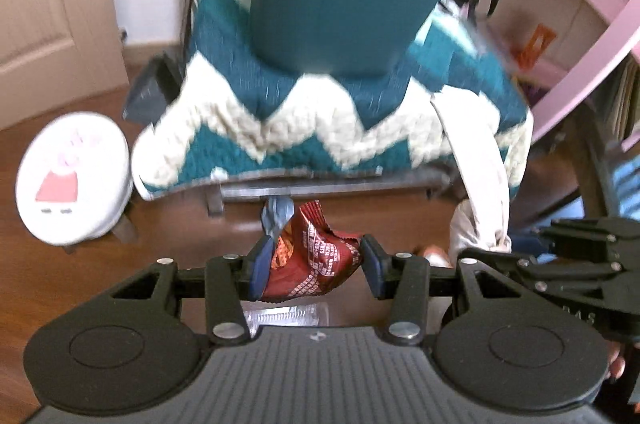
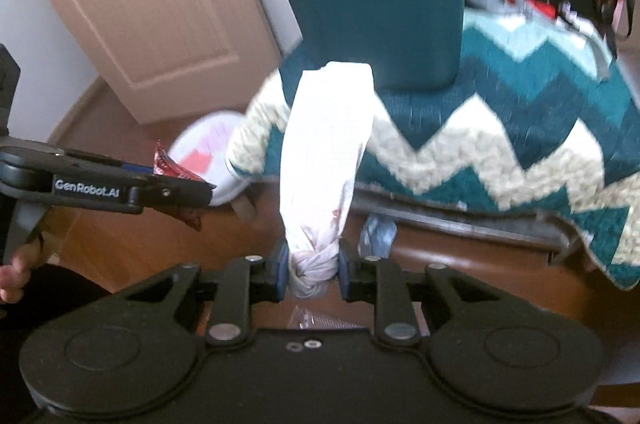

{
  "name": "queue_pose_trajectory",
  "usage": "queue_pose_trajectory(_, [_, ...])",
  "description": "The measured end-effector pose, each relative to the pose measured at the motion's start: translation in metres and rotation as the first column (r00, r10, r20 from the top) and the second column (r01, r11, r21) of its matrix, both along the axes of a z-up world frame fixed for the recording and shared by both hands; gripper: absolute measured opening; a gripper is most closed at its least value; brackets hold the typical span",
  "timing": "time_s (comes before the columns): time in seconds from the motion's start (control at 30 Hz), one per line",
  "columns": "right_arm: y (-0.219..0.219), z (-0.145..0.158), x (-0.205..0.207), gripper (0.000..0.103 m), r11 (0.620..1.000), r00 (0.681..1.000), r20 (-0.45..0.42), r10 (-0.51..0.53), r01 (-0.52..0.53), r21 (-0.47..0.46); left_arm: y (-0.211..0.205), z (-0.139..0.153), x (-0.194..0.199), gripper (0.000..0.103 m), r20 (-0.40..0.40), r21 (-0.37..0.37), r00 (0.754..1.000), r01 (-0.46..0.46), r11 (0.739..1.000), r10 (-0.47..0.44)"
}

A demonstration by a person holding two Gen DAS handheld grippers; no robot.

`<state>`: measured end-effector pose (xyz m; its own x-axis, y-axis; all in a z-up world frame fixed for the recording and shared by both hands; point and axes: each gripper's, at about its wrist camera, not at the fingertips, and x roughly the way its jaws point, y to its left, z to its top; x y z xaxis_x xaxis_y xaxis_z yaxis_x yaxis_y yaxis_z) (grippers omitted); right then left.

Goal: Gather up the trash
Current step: 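Lift the red wrapper and white sock up over the teal wastebasket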

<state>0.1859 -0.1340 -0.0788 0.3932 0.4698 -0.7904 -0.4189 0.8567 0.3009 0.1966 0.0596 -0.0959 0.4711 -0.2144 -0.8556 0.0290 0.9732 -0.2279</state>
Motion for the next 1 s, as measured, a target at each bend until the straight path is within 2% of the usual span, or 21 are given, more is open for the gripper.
queue_pose_trajectory(0.17, [-0.003, 0.046, -0.003, 0.023, 1.000, 0.992, 0.122, 0.020, -0.022, 0.012, -0.013, 0.053, -0.002, 0.046, 0.130, 0.007, 0.991, -0.017, 1.000, 0.016])
queue_pose_trajectory(0.3, [-0.007, 0.079, 0.004, 0.023, 0.999, 0.974, 0.226, 0.026, -0.032, 0.026, -0.023, 0.094, 0.004, 0.046, 0.225, 0.005, 0.974, -0.030, 1.000, 0.028])
queue_pose_trajectory(0.57, [-0.015, 0.141, 0.038, 0.023, 0.999, 0.924, 0.381, -0.026, 0.005, 0.054, -0.034, 0.168, 0.029, 0.046, 0.396, -0.007, 0.917, -0.058, 0.998, 0.056])
queue_pose_trajectory(0.8, [-0.017, 0.185, 0.074, 0.023, 0.997, 0.874, 0.482, -0.059, 0.032, 0.063, -0.045, 0.215, 0.063, 0.046, 0.469, 0.027, 0.882, -0.064, 0.998, 0.043])
queue_pose_trajectory(1.0, [-0.015, 0.199, 0.113, 0.023, 0.996, 0.862, 0.500, -0.085, 0.065, 0.058, -0.051, 0.235, 0.104, 0.046, 0.493, 0.050, 0.869, -0.085, 0.995, 0.049])
